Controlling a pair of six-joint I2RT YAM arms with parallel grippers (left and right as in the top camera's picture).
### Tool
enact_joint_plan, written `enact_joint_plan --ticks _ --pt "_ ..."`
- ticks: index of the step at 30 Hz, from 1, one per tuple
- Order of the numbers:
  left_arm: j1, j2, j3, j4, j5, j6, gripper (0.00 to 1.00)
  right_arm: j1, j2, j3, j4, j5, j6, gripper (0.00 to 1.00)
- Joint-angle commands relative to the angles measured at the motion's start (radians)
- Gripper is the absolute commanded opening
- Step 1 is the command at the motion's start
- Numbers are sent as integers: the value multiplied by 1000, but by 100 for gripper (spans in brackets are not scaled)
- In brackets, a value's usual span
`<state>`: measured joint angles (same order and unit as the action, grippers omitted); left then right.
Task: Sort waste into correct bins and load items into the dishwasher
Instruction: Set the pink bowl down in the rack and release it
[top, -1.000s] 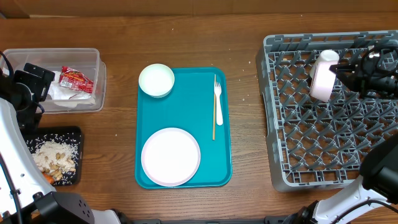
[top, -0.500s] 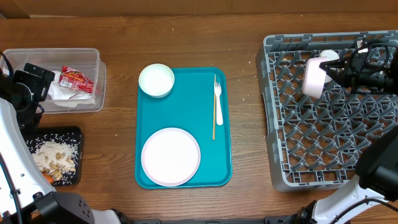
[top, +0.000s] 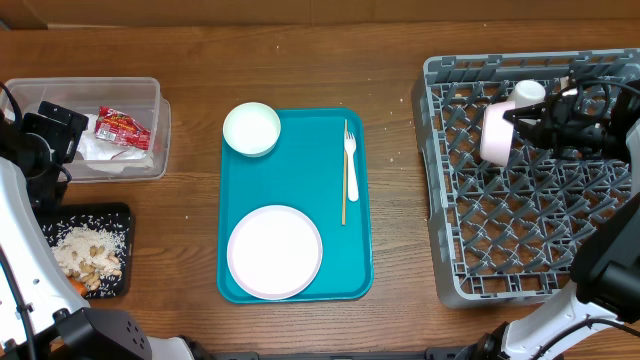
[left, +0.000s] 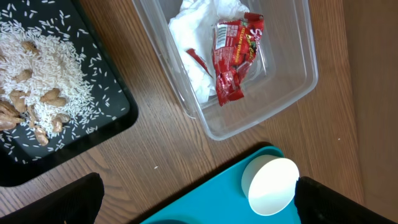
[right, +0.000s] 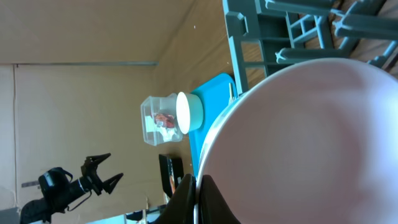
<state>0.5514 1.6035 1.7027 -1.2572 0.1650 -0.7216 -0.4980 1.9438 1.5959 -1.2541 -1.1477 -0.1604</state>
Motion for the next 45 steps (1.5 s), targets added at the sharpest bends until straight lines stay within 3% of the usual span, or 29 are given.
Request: enact_joint_plan --ticks 1,9,12,15,23,29,37,42,45 --pt "-2 -5 10 1 4 23 100 -31 -7 -18 21 -16 42 4" --pt "-2 -5 10 1 4 23 100 -96 -7 -17 24 -51 42 4" --pt "-2 -5 10 1 4 23 100 -117 -7 -8 24 -30 53 13" --pt "-2 -5 10 1 4 23 100 -119 -8 24 23 84 113 18" --pt "-2 -5 10 1 4 23 100 -121 -45 177 3 418 317 14" --pt "-2 -5 9 1 4 23 100 -121 -78 327 -114 732 432 14" --pt "-2 -5 10 1 4 23 100 -67 -104 389 -218 747 390 15" --pt "-2 -5 10 1 4 23 100 135 -145 389 -205 686 315 31" --pt "-2 -5 10 1 4 23 100 350 -146 387 -129 672 290 59"
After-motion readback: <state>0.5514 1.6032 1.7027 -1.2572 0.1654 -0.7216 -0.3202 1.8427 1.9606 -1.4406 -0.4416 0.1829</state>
